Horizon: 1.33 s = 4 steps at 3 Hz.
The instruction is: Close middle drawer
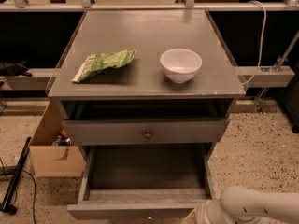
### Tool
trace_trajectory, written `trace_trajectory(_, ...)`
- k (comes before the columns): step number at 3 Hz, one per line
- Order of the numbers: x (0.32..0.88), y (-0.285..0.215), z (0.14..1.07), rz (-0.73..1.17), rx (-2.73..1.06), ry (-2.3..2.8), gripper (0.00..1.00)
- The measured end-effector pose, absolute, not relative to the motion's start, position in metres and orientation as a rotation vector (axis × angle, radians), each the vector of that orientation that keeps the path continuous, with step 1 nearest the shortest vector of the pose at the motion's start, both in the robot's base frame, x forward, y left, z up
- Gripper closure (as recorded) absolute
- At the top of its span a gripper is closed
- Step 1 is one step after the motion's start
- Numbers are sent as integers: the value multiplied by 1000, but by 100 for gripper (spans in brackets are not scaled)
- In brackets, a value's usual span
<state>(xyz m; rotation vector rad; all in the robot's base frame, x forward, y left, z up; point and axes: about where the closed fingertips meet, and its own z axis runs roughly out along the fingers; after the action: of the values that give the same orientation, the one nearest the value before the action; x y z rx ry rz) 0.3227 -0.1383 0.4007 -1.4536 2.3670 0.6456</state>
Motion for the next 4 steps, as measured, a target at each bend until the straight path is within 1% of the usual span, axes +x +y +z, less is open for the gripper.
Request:
trace_trajectory(2, 331, -138, 400, 641, -1448, 2369, 34)
trace_trajectory(3, 351, -135, 395, 615, -1449, 2378, 6)
trace_trajectory(4, 350, -135, 395, 615, -1449, 2378, 18)
